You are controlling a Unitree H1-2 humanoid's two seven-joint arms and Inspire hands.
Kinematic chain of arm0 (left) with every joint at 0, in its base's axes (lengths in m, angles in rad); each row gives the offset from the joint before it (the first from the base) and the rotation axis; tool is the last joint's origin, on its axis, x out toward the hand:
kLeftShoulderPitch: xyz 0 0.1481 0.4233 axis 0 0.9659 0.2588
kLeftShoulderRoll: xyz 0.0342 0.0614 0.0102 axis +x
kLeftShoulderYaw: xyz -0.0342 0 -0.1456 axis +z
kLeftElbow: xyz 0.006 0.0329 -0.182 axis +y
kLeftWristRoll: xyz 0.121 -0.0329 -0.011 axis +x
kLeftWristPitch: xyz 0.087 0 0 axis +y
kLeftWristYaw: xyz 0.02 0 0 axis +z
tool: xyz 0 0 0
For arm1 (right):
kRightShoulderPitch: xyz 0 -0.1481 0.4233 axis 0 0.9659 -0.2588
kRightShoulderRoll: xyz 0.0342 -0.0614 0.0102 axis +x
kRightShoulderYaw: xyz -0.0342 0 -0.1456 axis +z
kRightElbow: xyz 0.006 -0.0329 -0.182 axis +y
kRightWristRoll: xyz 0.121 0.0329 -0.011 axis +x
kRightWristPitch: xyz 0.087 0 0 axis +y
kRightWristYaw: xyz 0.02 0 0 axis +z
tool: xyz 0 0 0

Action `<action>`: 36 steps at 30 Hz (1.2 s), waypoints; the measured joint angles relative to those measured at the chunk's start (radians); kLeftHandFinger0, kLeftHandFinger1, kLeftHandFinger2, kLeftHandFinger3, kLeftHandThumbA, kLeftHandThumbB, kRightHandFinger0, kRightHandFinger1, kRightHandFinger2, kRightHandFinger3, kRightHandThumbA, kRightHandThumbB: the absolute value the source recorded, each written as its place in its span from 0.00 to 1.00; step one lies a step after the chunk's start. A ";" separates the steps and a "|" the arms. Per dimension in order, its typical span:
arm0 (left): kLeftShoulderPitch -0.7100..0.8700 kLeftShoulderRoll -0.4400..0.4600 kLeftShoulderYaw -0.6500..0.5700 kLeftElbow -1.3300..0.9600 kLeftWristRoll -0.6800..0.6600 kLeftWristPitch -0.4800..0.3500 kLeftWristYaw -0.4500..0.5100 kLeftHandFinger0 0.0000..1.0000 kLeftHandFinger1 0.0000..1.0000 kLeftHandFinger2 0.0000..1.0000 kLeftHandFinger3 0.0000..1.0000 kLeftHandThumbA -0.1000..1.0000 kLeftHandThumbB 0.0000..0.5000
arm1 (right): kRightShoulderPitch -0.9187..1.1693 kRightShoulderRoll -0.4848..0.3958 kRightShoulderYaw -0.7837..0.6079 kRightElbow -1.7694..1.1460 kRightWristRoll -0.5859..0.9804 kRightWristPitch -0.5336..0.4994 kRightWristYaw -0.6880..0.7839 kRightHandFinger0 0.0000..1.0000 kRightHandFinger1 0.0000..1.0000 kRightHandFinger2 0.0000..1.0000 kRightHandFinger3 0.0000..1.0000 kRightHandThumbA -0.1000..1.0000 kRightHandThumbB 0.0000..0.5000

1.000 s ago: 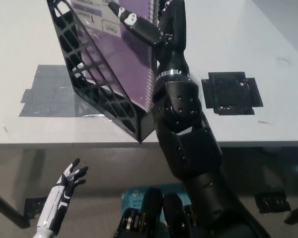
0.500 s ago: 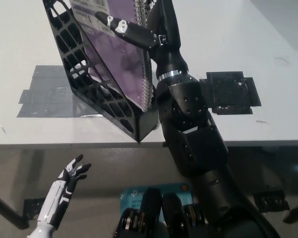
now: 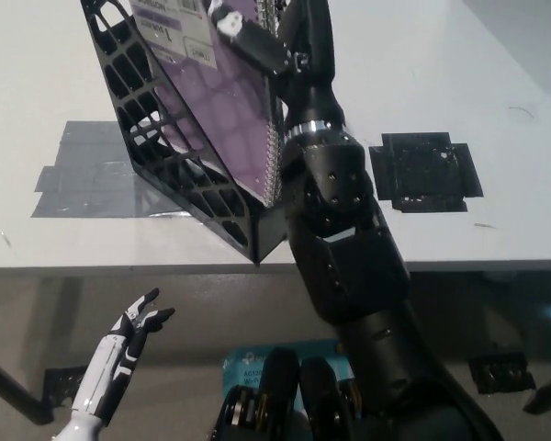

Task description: A person hands a notebook to the robot and the robot grabs it with its right hand and places it in the magazine stand kept in the centre of the desk infront of it.

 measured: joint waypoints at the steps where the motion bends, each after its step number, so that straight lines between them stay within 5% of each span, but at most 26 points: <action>1: 0.000 0.000 0.000 0.000 0.000 0.000 0.000 0.89 0.83 0.77 0.92 1.00 1.00 | 0.000 0.000 0.000 0.000 0.000 0.000 0.000 0.00 0.00 0.26 0.26 0.00 0.40; 4: -0.002 0.000 -0.001 -0.001 0.000 0.000 0.000 0.87 0.83 0.77 0.91 1.00 1.00 | -0.059 -0.003 -0.019 0.083 -0.047 0.037 -0.078 0.00 0.09 0.49 0.50 0.00 0.32; 6: -0.003 0.000 -0.002 -0.001 0.001 0.001 -0.001 0.86 0.83 0.77 0.90 1.00 1.00 | -0.083 -0.008 -0.027 0.125 -0.060 0.043 -0.102 0.00 0.12 0.54 0.57 0.00 0.31; 13: -0.019 0.004 -0.007 -0.001 0.010 0.000 -0.001 0.84 0.83 0.77 0.89 1.00 1.00 | -0.122 -0.016 -0.036 0.210 -0.092 0.057 -0.165 0.00 0.11 0.52 0.54 0.00 0.30; 22: -0.024 0.013 -0.010 -0.001 0.024 0.000 -0.001 0.81 0.82 0.75 0.87 1.00 1.00 | -0.125 -0.015 -0.036 0.221 -0.102 0.063 -0.187 0.00 0.18 0.60 0.70 0.00 0.21; 32: -0.025 0.016 -0.016 -0.001 0.028 0.000 -0.001 0.80 0.79 0.73 0.87 1.00 1.00 | -0.112 0.025 -0.038 0.196 -0.136 0.013 -0.269 0.00 0.19 0.61 0.66 0.00 0.13; 36: -0.025 0.017 -0.017 -0.001 0.028 -0.001 -0.001 0.83 0.79 0.73 0.87 1.00 1.00 | -0.095 0.052 -0.038 0.159 -0.159 -0.002 -0.316 0.00 0.21 0.66 0.77 0.00 0.09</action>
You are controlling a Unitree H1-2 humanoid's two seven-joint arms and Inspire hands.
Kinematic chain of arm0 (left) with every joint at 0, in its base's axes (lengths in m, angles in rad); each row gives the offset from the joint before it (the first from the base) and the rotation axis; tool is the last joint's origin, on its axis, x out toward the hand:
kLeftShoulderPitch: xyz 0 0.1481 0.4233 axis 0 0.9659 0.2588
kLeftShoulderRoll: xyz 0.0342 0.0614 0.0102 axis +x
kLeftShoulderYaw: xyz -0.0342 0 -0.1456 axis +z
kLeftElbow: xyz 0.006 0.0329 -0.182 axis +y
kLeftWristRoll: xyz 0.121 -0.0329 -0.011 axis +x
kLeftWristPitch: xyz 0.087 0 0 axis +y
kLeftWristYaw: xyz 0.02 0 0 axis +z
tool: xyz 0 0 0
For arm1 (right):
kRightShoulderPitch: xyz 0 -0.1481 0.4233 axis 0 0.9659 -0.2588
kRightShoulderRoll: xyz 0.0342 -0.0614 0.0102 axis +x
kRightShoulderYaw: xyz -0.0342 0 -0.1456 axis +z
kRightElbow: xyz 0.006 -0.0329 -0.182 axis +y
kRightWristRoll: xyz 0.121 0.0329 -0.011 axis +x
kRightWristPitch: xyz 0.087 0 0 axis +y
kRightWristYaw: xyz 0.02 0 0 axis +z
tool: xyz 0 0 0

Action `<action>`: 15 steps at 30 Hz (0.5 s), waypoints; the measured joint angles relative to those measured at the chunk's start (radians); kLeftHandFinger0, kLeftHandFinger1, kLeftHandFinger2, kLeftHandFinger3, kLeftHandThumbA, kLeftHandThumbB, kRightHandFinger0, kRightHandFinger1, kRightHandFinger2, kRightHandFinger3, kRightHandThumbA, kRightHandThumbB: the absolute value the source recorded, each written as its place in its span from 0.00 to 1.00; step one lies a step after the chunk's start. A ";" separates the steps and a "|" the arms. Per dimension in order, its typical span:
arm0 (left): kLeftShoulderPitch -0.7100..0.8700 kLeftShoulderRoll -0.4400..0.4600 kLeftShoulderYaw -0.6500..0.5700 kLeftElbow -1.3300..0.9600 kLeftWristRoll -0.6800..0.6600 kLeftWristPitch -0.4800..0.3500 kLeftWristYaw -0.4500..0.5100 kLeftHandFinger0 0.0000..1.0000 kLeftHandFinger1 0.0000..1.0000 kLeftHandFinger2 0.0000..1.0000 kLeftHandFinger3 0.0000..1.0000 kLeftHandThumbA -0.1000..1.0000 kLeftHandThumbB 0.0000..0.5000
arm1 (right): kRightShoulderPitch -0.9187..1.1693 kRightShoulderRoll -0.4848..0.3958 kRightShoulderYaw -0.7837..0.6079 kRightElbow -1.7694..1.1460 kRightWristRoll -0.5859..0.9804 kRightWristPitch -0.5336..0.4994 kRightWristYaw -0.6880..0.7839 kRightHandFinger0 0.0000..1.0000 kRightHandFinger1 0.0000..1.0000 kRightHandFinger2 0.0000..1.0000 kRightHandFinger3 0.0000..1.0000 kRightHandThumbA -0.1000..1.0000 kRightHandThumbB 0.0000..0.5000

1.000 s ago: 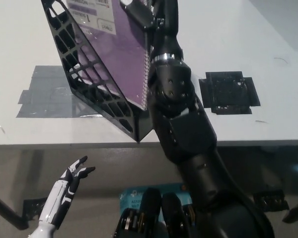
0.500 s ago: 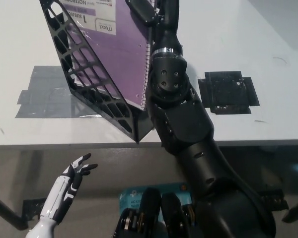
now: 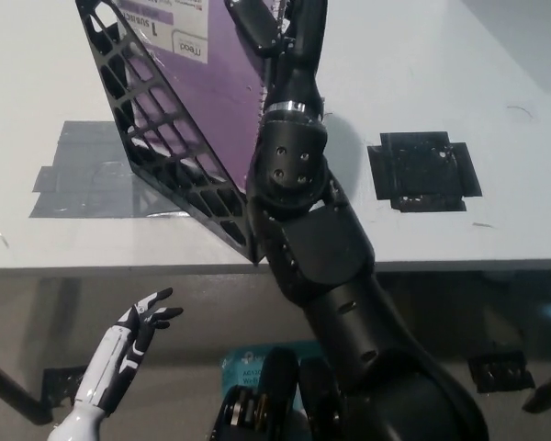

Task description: A person hands a notebook to the robot and the robot grabs it with its right hand and places it in the magazine stand kept in the centre of the desk infront of it.

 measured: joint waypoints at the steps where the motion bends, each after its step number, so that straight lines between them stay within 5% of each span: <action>1: 0.000 0.001 -0.001 0.000 0.000 0.000 0.000 0.83 0.79 0.73 0.87 1.00 1.00 | 0.006 0.008 0.000 -0.017 -0.008 -0.003 -0.014 0.00 0.21 0.66 0.76 0.00 0.09; 7: 0.000 0.006 -0.007 0.000 0.000 0.000 -0.001 0.84 0.80 0.73 0.87 1.00 1.00 | 0.010 0.023 0.005 -0.119 -0.053 -0.046 -0.096 0.00 0.19 0.67 0.80 0.00 0.03; 12: 0.000 0.007 -0.012 0.000 -0.001 0.000 -0.002 0.83 0.79 0.72 0.87 1.00 1.00 | 0.010 0.023 0.011 -0.152 -0.056 -0.080 -0.128 0.00 0.09 0.55 0.69 0.00 0.03; 15: 0.000 0.007 -0.019 0.000 -0.002 0.000 -0.002 0.83 0.79 0.72 0.87 1.00 1.00 | 0.010 0.023 0.011 -0.156 -0.055 -0.115 -0.154 0.00 0.11 0.60 0.73 0.00 0.05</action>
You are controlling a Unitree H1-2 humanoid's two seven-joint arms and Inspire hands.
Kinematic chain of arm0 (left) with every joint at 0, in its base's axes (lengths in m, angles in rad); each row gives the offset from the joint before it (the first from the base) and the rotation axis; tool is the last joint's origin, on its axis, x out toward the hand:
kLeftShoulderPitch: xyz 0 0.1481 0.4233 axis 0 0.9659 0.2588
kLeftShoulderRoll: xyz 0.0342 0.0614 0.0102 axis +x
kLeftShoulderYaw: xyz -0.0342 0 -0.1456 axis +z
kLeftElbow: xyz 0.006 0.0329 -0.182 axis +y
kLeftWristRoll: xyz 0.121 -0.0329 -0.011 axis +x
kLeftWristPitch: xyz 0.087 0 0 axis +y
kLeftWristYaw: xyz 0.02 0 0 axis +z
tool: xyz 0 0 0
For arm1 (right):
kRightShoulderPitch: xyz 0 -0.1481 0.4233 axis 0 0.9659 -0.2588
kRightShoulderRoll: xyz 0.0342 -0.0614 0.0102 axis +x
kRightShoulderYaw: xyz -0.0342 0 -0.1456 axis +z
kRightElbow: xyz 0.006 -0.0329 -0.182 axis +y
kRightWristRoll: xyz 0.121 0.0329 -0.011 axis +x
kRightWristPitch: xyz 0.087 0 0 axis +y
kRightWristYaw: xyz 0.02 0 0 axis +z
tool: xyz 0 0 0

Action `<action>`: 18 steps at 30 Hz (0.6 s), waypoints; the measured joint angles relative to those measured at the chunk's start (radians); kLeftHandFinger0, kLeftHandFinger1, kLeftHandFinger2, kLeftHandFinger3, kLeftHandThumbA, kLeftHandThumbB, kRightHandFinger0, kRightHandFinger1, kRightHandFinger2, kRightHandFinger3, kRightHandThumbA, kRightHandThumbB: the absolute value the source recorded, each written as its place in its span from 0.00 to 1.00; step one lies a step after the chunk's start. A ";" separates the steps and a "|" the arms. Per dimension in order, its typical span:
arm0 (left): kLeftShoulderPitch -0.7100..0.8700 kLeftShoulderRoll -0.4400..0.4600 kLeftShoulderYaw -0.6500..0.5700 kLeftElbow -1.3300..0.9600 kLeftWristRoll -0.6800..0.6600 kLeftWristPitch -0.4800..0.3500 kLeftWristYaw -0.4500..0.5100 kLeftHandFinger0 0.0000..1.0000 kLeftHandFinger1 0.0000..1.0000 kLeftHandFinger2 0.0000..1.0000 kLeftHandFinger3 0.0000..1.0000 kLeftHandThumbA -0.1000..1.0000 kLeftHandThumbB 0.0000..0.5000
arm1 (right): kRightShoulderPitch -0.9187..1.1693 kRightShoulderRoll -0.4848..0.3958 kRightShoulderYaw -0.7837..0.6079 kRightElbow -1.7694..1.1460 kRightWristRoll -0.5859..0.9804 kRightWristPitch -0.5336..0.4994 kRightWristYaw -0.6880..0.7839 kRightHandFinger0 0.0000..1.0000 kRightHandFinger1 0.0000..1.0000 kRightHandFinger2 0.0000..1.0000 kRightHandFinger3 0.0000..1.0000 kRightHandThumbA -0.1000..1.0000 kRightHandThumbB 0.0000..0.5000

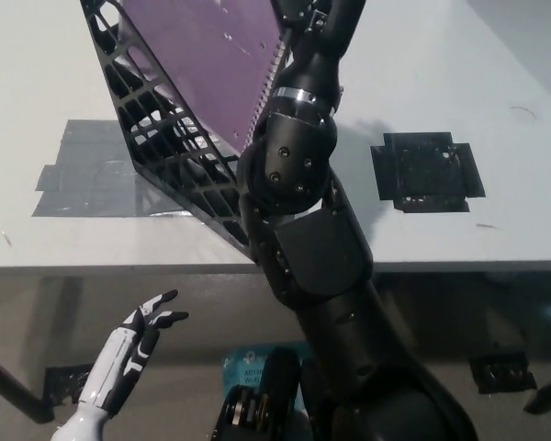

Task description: A person hands a notebook to the robot and the robot grabs it with its right hand and places it in the magazine stand kept in the centre of the desk infront of it.

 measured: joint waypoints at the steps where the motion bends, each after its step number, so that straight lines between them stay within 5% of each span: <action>1: 0.000 0.000 -0.001 0.000 0.000 0.000 0.000 0.83 0.79 0.72 0.87 1.00 1.00 | 0.000 0.000 0.000 0.000 0.000 -0.005 -0.004 0.00 0.13 0.62 0.74 0.00 0.05; 10: -0.003 0.001 -0.009 -0.001 0.003 0.000 0.000 0.80 0.77 0.71 0.86 1.00 1.00 | 0.007 0.000 0.000 0.028 -0.019 -0.037 -0.044 0.00 0.17 0.69 0.82 0.00 0.04; 13: -0.006 0.001 -0.010 -0.003 0.006 0.000 0.001 0.80 0.76 0.71 0.86 1.00 1.00 | 0.016 -0.001 0.000 0.075 -0.028 -0.044 -0.050 0.01 0.23 0.74 0.87 0.08 0.16; 14: -0.006 0.001 -0.011 -0.004 0.006 0.000 0.001 0.80 0.76 0.70 0.86 1.00 1.00 | 0.018 -0.001 0.000 0.084 -0.029 -0.046 -0.049 0.20 0.39 0.85 1.00 0.28 0.24; 15: -0.007 0.001 -0.011 -0.004 0.006 0.000 0.001 0.80 0.76 0.70 0.85 1.00 1.00 | 0.020 -0.002 0.002 0.096 -0.030 -0.048 -0.047 0.52 0.73 1.00 1.00 0.54 0.48; 16: -0.008 0.001 -0.012 -0.004 0.006 0.000 0.001 0.80 0.76 0.70 0.85 1.00 1.00 | 0.027 -0.007 0.009 0.124 -0.028 -0.053 -0.034 1.00 1.00 1.00 1.00 0.81 0.68; 17: -0.009 0.001 -0.012 -0.004 0.006 0.000 0.001 0.80 0.76 0.70 0.85 1.00 1.00 | 0.032 -0.010 0.017 0.135 -0.026 -0.056 -0.022 1.00 1.00 1.00 1.00 0.81 0.68; 18: -0.009 0.001 -0.012 -0.004 0.006 0.000 0.001 0.79 0.75 0.70 0.85 1.00 1.00 | 0.035 -0.012 0.022 0.144 -0.023 -0.060 -0.009 1.00 1.00 1.00 1.00 0.94 0.91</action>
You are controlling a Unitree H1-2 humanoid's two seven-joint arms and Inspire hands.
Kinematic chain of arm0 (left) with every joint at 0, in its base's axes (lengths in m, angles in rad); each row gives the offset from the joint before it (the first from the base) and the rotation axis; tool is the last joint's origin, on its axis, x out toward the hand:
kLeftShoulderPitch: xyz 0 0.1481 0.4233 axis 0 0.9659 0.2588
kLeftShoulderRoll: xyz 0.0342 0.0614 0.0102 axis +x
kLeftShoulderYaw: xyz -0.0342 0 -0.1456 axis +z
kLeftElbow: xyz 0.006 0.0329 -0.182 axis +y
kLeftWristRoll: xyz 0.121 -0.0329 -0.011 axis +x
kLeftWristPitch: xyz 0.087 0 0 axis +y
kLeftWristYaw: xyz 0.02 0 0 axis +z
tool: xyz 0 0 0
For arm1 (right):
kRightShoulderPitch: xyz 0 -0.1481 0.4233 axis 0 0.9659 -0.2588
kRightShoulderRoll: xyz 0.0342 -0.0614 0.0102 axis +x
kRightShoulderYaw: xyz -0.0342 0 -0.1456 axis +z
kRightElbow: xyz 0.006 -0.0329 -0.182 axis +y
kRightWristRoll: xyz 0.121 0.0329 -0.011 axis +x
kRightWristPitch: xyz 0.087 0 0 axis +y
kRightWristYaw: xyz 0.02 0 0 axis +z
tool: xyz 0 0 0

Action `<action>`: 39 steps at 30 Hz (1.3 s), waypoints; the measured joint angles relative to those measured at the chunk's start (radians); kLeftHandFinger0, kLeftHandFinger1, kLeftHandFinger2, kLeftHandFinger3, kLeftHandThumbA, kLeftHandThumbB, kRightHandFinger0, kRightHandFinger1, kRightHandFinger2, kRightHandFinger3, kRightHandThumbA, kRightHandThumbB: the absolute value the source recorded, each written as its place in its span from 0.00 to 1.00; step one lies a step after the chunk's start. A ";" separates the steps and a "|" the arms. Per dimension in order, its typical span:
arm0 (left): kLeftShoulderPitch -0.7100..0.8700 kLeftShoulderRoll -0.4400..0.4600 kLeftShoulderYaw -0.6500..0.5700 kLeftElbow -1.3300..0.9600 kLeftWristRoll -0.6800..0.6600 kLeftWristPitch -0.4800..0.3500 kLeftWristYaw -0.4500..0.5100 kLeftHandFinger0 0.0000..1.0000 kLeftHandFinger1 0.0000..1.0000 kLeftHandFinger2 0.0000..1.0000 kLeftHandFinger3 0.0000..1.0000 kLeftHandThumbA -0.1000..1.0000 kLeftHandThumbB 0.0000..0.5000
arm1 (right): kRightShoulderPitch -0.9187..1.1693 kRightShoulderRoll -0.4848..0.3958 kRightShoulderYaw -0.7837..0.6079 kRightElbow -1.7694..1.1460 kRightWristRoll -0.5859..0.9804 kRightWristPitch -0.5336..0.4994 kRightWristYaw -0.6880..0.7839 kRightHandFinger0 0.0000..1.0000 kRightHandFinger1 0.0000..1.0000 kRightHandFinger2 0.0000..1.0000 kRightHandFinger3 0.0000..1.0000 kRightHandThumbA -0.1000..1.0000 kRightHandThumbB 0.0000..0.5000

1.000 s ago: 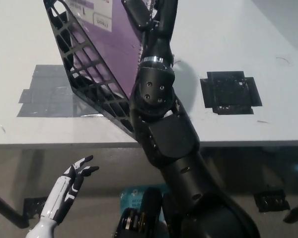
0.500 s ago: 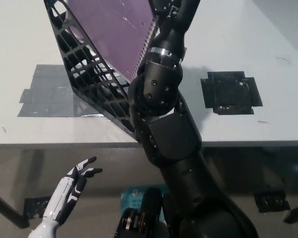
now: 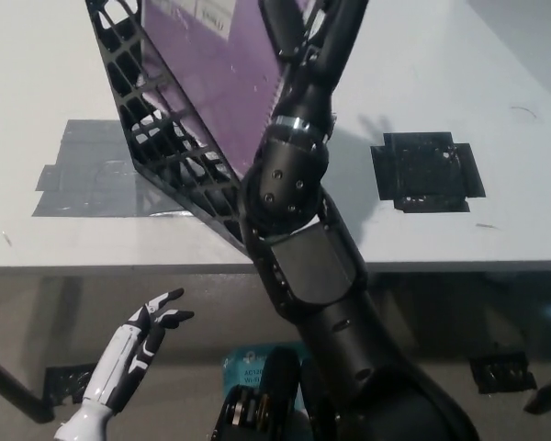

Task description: A person hands a notebook to the robot and the robot grabs it with its right hand and places it in the magazine stand kept in the centre of the desk infront of it.

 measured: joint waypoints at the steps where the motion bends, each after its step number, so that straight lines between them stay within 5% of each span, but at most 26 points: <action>1: 0.000 0.000 0.000 0.000 0.000 0.000 0.000 0.78 0.75 0.70 0.85 1.00 1.00 | 0.005 -0.004 0.008 0.006 0.003 -0.003 0.013 1.00 1.00 1.00 1.00 0.98 0.97; 4: 0.000 -0.001 0.000 0.002 0.000 0.001 0.000 0.78 0.74 0.71 0.84 1.00 1.00 | 0.019 -0.019 0.023 0.038 0.024 -0.004 0.074 1.00 1.00 1.00 1.00 1.00 0.91; 14: 0.000 -0.001 -0.003 0.003 0.000 0.001 0.000 0.76 0.72 0.69 0.82 1.00 1.00 | 0.033 -0.039 0.039 0.172 0.097 -0.025 0.249 1.00 1.00 1.00 1.00 1.00 1.00; 21: -0.007 0.000 -0.006 0.002 0.000 0.001 0.000 0.79 0.74 0.70 0.82 1.00 1.00 | 0.034 -0.041 0.045 0.184 0.153 -0.049 0.377 1.00 1.00 1.00 1.00 1.00 0.91; 31: -0.012 0.001 -0.007 0.003 -0.001 0.001 0.000 0.79 0.75 0.72 0.87 1.00 0.99 | 0.129 -0.077 0.077 -0.119 0.190 -0.026 0.486 1.00 1.00 1.00 1.00 1.00 1.00; 39: -0.011 0.000 -0.013 0.005 -0.001 0.002 0.000 0.78 0.79 0.77 0.87 1.00 1.00 | 0.190 -0.155 0.076 -0.375 0.200 0.031 0.506 1.00 1.00 1.00 1.00 1.00 0.96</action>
